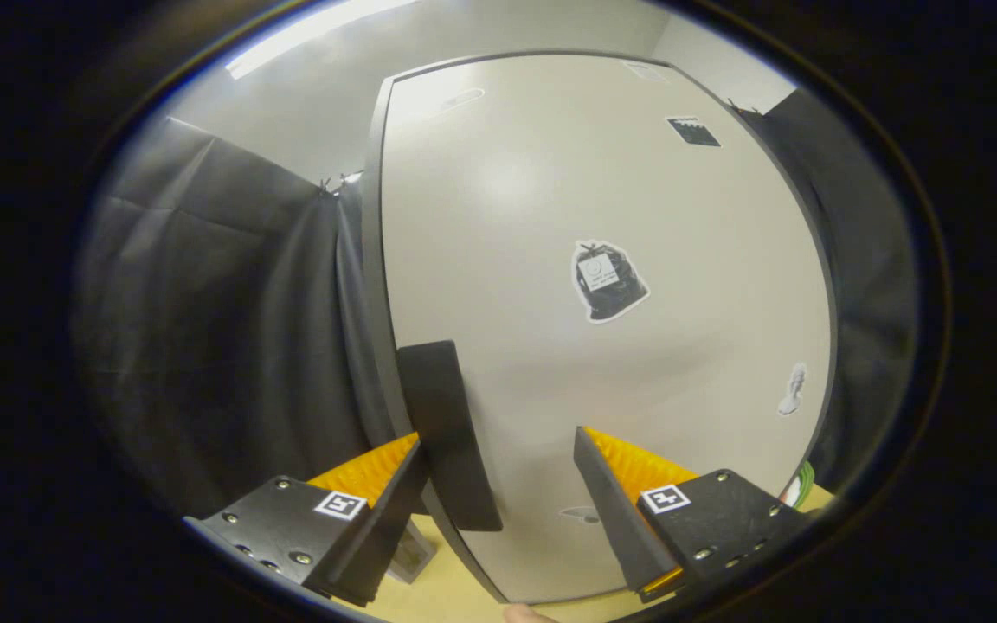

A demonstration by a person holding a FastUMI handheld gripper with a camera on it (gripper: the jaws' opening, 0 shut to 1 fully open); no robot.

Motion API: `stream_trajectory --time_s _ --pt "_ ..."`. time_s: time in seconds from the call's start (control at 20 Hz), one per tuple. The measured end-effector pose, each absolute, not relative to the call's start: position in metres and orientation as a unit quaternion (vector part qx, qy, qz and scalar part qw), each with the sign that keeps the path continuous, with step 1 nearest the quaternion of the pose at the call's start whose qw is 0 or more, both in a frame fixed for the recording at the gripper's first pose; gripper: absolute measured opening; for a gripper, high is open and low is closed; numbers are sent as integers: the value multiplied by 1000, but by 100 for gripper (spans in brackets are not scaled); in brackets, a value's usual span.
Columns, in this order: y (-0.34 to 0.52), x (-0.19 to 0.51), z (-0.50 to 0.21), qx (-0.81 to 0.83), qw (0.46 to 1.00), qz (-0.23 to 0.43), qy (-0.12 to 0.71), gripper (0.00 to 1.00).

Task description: Open the shoe cabinet door, grab the shoes and put them into the shoe cabinet, then close the shoe cabinet door.

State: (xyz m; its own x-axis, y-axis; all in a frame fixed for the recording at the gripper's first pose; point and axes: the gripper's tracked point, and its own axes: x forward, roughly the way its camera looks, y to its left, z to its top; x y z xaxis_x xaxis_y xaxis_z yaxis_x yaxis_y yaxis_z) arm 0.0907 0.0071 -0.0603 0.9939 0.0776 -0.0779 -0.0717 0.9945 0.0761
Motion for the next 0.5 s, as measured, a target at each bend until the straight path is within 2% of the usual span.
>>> stream_trajectory --time_s 0.5 --pt "5 95 -59 19 999 32 25 99"
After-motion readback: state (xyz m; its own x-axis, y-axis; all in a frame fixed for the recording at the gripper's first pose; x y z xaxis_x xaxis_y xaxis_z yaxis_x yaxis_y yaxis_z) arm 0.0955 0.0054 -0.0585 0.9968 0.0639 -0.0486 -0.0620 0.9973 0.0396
